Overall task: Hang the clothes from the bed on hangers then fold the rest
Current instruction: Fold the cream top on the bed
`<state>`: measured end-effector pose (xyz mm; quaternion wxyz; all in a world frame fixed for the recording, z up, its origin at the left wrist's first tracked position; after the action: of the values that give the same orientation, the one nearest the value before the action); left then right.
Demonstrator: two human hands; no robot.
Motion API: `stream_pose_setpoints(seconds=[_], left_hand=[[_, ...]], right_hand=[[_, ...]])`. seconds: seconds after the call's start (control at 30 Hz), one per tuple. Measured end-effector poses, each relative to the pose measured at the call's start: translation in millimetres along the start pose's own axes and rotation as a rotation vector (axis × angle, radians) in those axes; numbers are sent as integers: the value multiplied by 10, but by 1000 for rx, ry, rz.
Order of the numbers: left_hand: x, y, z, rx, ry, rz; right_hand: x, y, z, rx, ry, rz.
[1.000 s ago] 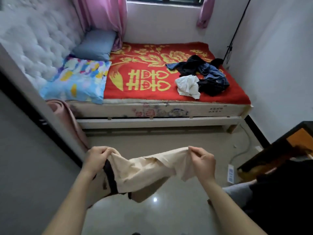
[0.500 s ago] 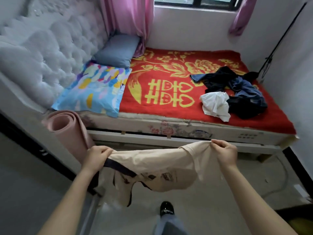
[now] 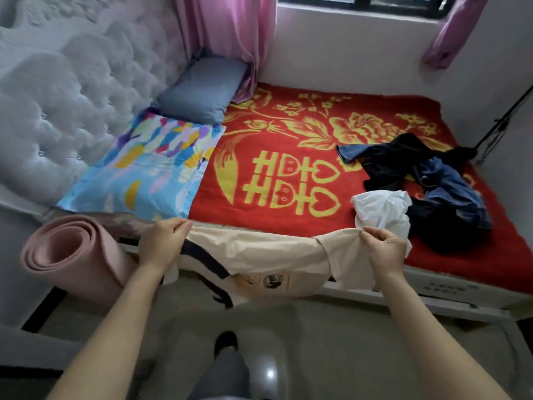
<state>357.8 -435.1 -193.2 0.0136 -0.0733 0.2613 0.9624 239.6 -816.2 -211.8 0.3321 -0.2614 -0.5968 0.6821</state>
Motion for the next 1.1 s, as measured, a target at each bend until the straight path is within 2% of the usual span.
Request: stream_pose_setpoints(seconds=[0.23, 0.33, 0.4, 0.47, 0.53, 0.57, 0.7, 0.87, 0.97, 1.1], left_hand=[[-1602, 262, -446, -9, 59, -69], [-2445, 462, -703, 97, 15, -70], [-3028, 677, -903, 232, -55, -74], [-3621, 813, -1171, 261, -225, -35], [-4045, 823, -1487, 117, -404, 10], [-4172, 769, -1629, 56, -432, 32], [-4108, 289, -2125, -28, -557, 164], [-3628, -342, -2477, -136, -741, 332], [-3408, -561, -2527, -148, -764, 387], [-3288, -763, -2478, -195, -732, 471]], right_hand=[[-1305, -283, -921, 93, 32, 65], [-1977, -501, -1411, 196, 81, 113], [-2422, -617, -1738, 364, 73, 95], [-2819, -662, -2100, 553, 31, 18], [-3040, -634, -2409, 688, -2, -35], [-3083, -576, -2552, 732, -38, -38], [-2924, -106, -2997, 859, -299, -61], [-2740, 513, -3301, 990, -532, -254], [-2743, 710, -3474, 1036, -625, -299], [-2847, 821, -3754, 1092, -735, -262]])
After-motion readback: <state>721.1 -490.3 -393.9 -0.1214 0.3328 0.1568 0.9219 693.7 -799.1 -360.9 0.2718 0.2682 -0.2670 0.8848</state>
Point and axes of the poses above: each hand's wrist, its own x-axis away from the middle knuckle, its own z-axis out of the back of the hand, y = z × x, the point moved 2 cm from there along -x, towards the middle knuckle, and after that the axes turned 9 degrees about -x, right-handed, at the moved point
